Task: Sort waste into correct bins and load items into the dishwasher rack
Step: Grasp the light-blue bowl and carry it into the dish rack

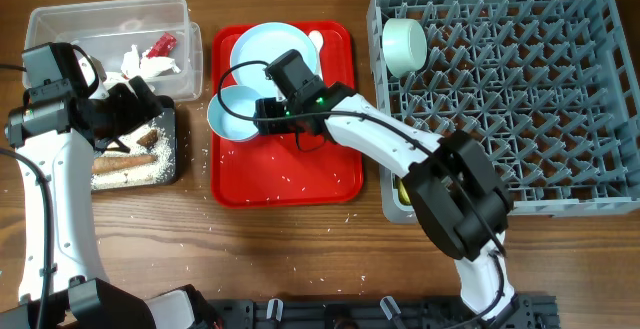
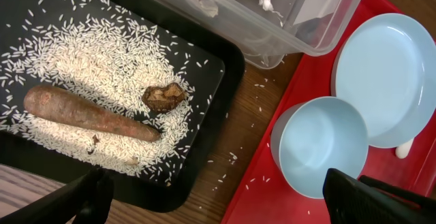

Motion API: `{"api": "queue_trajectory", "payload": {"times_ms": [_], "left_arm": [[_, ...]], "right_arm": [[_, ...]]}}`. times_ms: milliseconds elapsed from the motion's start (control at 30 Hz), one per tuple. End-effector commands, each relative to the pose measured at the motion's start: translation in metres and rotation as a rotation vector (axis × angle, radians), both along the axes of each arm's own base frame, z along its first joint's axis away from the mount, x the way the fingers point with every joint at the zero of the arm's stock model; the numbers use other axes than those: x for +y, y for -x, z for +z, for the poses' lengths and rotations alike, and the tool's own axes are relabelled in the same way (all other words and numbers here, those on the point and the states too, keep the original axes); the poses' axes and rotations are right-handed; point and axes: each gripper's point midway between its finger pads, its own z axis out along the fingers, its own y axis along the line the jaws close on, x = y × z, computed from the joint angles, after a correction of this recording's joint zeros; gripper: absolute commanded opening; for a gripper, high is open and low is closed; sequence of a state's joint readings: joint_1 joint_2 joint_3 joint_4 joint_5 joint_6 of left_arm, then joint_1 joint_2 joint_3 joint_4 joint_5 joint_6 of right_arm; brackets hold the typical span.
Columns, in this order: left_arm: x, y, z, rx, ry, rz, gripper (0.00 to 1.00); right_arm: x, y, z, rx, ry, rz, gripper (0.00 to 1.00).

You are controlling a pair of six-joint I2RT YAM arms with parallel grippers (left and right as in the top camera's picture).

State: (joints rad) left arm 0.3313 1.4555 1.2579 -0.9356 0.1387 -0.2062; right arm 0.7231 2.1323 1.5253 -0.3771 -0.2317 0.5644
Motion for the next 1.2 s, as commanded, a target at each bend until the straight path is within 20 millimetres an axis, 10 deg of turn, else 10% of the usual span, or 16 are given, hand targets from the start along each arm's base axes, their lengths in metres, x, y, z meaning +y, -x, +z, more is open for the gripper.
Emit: {"api": "queue_trajectory", "payload": {"times_ms": [0, 133, 500, 600, 767, 833, 900, 967, 1167], "left_arm": [[0.002, -0.002, 0.007, -0.021, -0.015, -0.007, 1.0], [0.002, -0.002, 0.007, -0.021, -0.015, -0.007, 1.0], [0.002, -0.002, 0.007, -0.021, -0.015, -0.007, 1.0], [0.002, -0.002, 0.007, -0.021, -0.015, -0.007, 1.0], [0.003, -0.002, 0.007, -0.021, -0.015, -0.006, 1.0], [0.003, -0.002, 0.007, -0.021, -0.015, -0.006, 1.0], [0.003, -0.002, 0.007, -0.021, -0.015, -0.006, 1.0], [0.002, -0.002, 0.007, -0.021, -0.015, -0.007, 1.0], [0.002, -0.002, 0.007, -0.021, -0.015, -0.007, 1.0]], "right_arm": [[-0.006, -0.011, -0.02, 0.001, 0.032, -0.071, 0.55], [-0.009, -0.019, -0.022, -0.036, 0.048, -0.096, 0.3], [-0.05, -0.006, -0.026, 0.11, 0.172, -0.127, 0.04], [-0.073, -0.01, 0.002, 0.077, 0.196, -0.106, 0.04], [-0.202, -0.008, 0.138, -0.128, 0.402, -0.406, 0.04], [-0.311, 0.029, 0.203, -0.232, 0.627, -0.758, 0.04], [-0.374, 0.071, 0.243, -0.329, 0.792, -1.025, 0.03], [-0.388, 0.078, 0.251, -0.367, 0.876, -1.044, 0.04], [-0.381, 0.01, 0.194, -0.42, 1.44, -0.706, 0.04]]}}
